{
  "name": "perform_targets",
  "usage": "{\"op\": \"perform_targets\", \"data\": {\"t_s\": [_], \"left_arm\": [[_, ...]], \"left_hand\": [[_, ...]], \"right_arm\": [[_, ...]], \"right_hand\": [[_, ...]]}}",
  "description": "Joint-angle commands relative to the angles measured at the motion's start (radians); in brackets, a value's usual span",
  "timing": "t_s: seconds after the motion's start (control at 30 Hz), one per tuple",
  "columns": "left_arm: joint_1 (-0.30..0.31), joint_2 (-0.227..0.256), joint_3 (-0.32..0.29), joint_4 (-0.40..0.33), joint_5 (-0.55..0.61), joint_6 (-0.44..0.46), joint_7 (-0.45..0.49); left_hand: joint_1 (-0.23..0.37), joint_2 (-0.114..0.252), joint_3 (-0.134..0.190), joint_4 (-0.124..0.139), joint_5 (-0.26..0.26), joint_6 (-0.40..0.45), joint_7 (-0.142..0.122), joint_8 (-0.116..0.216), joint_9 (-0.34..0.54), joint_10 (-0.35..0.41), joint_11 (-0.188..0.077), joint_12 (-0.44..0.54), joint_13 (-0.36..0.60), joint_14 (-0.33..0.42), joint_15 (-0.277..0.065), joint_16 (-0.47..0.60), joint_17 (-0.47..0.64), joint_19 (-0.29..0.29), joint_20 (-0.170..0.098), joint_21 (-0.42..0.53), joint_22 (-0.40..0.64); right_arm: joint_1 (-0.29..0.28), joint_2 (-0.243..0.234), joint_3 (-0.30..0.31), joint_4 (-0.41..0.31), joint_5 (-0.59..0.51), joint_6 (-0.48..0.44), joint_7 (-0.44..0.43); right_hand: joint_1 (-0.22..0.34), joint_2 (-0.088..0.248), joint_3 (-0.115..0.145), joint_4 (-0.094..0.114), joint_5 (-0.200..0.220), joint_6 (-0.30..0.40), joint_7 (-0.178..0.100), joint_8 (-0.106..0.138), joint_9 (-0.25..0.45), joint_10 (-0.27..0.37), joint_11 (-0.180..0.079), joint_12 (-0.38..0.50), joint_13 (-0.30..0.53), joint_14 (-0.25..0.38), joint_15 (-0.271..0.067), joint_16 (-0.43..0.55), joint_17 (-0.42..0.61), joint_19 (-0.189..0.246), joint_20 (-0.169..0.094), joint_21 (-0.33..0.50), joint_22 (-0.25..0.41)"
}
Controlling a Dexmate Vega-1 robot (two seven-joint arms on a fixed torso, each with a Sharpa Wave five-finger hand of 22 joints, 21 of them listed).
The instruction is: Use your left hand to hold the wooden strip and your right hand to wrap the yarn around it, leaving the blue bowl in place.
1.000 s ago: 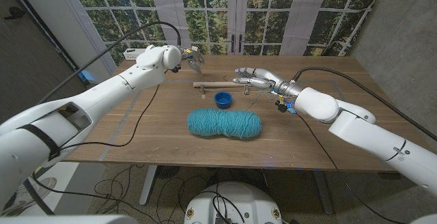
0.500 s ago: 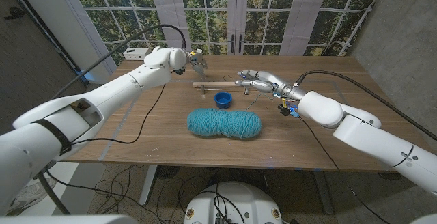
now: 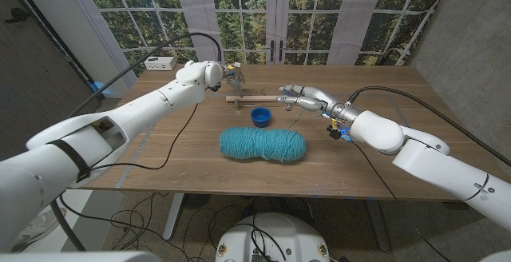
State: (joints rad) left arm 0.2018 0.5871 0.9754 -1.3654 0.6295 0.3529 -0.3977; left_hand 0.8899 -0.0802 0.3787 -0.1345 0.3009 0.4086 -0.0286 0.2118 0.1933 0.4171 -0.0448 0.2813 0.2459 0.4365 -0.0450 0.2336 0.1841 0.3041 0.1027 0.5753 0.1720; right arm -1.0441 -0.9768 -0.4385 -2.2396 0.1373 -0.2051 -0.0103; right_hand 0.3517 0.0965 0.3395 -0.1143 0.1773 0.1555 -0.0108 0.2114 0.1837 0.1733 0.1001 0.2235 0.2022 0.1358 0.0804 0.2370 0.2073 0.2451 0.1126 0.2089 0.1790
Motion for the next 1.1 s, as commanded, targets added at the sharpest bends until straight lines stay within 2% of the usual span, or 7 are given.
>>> {"op": "perform_targets", "data": {"t_s": [0.03, 0.07, 0.17, 0.2, 0.27, 0.47, 1.1], "left_arm": [[0.017, -0.018, 0.01, 0.041, -0.011, -0.041, 0.083], [0.02, -0.022, 0.005, 0.051, -0.025, -0.051, 0.091], [0.018, -0.029, 0.005, 0.073, -0.044, -0.07, 0.092], [0.02, -0.029, 0.006, 0.076, -0.044, -0.077, 0.103], [0.019, -0.037, -0.008, 0.101, -0.086, -0.099, 0.094], [0.016, -0.049, 0.011, 0.135, -0.091, -0.105, 0.097], [0.016, -0.07, 0.034, 0.204, -0.111, -0.155, 0.16]], "left_hand": [[0.025, 0.006, -0.021, 0.001, 0.002, 0.031, -0.016, 0.008, 0.004, 0.027, -0.023, 0.011, 0.01, 0.024, -0.07, 0.011, 0.005, -0.045, -0.054, -0.037, 0.001], [0.028, 0.007, -0.025, 0.002, 0.001, 0.035, -0.018, 0.009, 0.004, 0.032, -0.029, 0.012, 0.011, 0.026, -0.075, 0.01, 0.005, -0.06, -0.062, -0.046, 0.001], [0.028, 0.01, -0.028, 0.004, 0.001, 0.035, -0.017, 0.008, 0.004, 0.031, -0.03, 0.011, 0.012, 0.026, -0.078, 0.01, 0.005, -0.054, -0.058, -0.046, 0.002], [0.027, 0.014, -0.032, 0.008, 0.001, 0.034, -0.014, 0.005, 0.005, 0.029, -0.028, 0.01, 0.015, 0.024, -0.076, 0.005, 0.004, -0.04, -0.021, -0.046, 0.003], [0.027, 0.017, -0.035, 0.011, 0.002, 0.026, -0.008, 0.001, 0.005, 0.013, -0.013, 0.002, 0.016, 0.014, -0.067, -0.001, 0.003, -0.026, -0.006, -0.045, 0.003], [0.03, 0.023, -0.041, 0.015, 0.005, 0.018, 0.006, -0.004, 0.006, 0.001, 0.002, -0.004, 0.021, 0.011, -0.055, -0.009, 0.004, 0.022, -0.028, -0.037, 0.003], [0.059, 0.057, -0.032, 0.014, 0.014, 0.038, -0.001, 0.001, 0.007, 0.009, -0.006, -0.005, 0.027, 0.008, -0.06, -0.016, 0.005, 0.001, -0.033, -0.062, 0.004]], "right_arm": [[-0.019, -0.005, 0.007, 0.003, 0.011, 0.016, -0.004], [-0.019, -0.006, 0.007, 0.002, 0.011, 0.014, -0.004], [-0.02, -0.007, 0.009, 0.002, 0.013, 0.015, -0.004], [-0.02, -0.006, 0.009, 0.003, 0.014, 0.015, -0.004], [-0.019, -0.006, 0.009, 0.004, 0.014, 0.017, -0.004], [-0.016, -0.002, 0.006, 0.01, 0.018, 0.015, -0.001], [-0.006, 0.01, -0.002, 0.033, 0.027, 0.025, 0.001]], "right_hand": [[-0.009, 0.002, -0.008, 0.0, 0.0, 0.009, 0.001, -0.004, 0.004, 0.01, -0.003, 0.001, 0.001, 0.012, 0.003, 0.004, 0.003, 0.008, -0.001, 0.006, 0.004], [-0.009, 0.002, -0.008, 0.0, 0.0, 0.009, 0.001, -0.004, 0.004, 0.01, -0.002, 0.001, 0.001, 0.011, 0.004, 0.004, 0.003, 0.008, 0.0, 0.006, 0.004], [-0.01, 0.002, -0.008, 0.0, 0.0, 0.01, 0.001, -0.004, 0.004, 0.01, -0.001, 0.0, 0.001, 0.012, 0.004, 0.004, 0.004, 0.008, 0.0, 0.006, 0.004], [-0.01, 0.002, -0.009, 0.0, 0.0, 0.01, 0.001, -0.004, 0.004, 0.01, -0.001, 0.0, 0.001, 0.012, 0.003, 0.004, 0.004, 0.008, 0.0, 0.006, 0.004], [-0.01, 0.002, -0.009, 0.0, 0.0, 0.01, 0.001, -0.005, 0.004, 0.009, -0.002, -0.001, 0.001, 0.012, 0.003, 0.004, 0.004, 0.008, 0.0, 0.006, 0.004], [-0.011, 0.003, -0.01, 0.0, 0.0, 0.009, 0.001, -0.006, 0.004, 0.01, -0.003, -0.001, 0.002, 0.013, 0.004, 0.003, 0.004, 0.008, 0.001, 0.006, 0.004], [-0.01, 0.005, -0.012, -0.001, 0.001, 0.011, 0.002, -0.008, 0.004, 0.011, -0.003, -0.004, 0.002, 0.013, 0.004, 0.002, 0.003, 0.009, 0.001, 0.005, 0.004]]}}
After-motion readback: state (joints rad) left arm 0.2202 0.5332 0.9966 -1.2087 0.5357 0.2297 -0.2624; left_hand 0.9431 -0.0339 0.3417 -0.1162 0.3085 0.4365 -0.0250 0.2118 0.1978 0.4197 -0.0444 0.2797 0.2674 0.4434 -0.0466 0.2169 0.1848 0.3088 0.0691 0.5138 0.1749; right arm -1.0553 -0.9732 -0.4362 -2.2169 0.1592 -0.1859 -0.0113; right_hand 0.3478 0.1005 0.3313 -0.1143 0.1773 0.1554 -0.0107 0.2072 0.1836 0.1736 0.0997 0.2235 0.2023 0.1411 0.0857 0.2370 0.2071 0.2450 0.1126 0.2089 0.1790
